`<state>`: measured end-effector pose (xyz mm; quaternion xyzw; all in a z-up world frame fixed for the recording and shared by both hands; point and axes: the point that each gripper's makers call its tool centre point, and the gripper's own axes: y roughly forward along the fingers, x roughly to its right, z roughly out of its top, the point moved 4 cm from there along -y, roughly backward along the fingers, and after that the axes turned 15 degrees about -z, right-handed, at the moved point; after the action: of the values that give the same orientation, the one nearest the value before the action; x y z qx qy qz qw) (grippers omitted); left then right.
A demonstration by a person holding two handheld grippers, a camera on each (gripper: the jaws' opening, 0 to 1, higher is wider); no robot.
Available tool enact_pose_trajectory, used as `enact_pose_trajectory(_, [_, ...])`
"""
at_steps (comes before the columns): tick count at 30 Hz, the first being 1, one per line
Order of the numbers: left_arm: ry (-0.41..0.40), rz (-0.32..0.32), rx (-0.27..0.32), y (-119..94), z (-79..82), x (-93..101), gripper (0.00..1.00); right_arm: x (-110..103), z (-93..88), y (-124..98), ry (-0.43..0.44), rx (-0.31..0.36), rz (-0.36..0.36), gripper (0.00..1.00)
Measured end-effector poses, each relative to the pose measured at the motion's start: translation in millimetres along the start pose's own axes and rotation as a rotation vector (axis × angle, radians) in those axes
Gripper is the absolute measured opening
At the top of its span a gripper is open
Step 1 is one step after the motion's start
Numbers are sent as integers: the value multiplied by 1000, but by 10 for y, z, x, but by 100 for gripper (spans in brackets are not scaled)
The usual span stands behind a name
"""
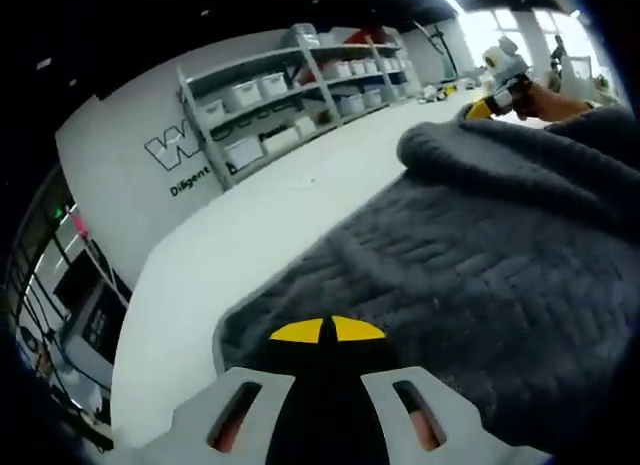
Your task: Open the folded towel by lifting each exposed corner and separating the folded layers until the towel lies flat within the target outline without major curled edges
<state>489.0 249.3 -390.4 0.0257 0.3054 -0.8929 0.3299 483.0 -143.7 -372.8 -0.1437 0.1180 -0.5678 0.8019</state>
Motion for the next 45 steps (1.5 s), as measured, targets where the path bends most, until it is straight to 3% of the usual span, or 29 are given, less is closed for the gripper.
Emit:
enact_pose_trajectory(6, [7,2,-2,1,8,17,1,115,-64,-8,-107,-9,-83,0])
enact_pose_trajectory(21, [18,3,-5,-9,11,7,1,246,-101,-45,-213,7,-151,0])
enact_pose_trajectory(28, [25,5,-6,-22,11,68,1,333,-116,-63,-226,2,-168,0])
enact_pose_trajectory(45, [30,9,-9,-64,18,234,1,874,-111,-129,-252,7,-281,1])
